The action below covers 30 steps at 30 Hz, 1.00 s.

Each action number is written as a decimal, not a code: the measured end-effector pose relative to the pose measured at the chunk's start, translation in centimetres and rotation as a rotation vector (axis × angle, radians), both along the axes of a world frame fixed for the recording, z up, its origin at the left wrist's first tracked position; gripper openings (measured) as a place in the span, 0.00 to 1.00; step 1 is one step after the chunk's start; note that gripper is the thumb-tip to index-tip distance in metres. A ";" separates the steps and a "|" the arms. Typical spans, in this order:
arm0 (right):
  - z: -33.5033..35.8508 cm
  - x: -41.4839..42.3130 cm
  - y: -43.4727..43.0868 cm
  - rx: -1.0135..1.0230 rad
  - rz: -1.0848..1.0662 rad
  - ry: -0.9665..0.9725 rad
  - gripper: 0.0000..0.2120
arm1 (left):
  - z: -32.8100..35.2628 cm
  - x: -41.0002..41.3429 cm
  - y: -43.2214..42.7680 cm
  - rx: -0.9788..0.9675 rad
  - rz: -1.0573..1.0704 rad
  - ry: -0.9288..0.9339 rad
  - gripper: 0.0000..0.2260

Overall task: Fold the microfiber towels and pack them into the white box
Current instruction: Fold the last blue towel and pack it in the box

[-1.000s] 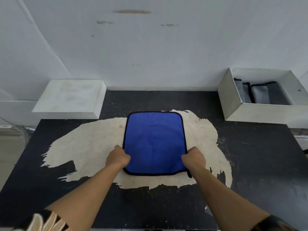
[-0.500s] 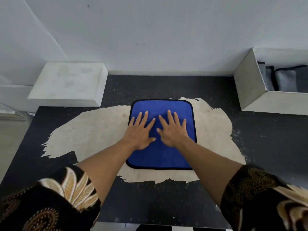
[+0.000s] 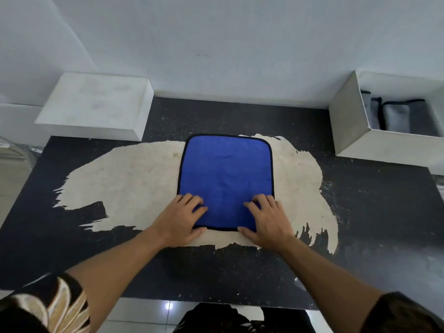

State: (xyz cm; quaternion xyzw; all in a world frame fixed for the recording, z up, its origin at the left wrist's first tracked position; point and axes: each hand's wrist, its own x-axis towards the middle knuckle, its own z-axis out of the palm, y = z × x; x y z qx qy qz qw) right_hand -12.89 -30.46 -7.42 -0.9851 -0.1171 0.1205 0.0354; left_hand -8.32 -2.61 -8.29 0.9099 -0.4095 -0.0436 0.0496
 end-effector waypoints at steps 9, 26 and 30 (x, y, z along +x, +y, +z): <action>0.7 -1.2 3.0 -0.051 0.172 0.104 0.33 | 1.5 -1.0 -1.6 0.116 0.064 -0.042 0.20; 2.1 -3.1 -2.4 0.040 -0.056 0.034 0.10 | 1.8 -2.3 1.5 0.142 0.130 0.140 0.12; 2.8 -3.1 -2.9 0.035 -0.079 0.105 0.07 | 2.7 -2.1 2.0 0.155 0.097 0.310 0.09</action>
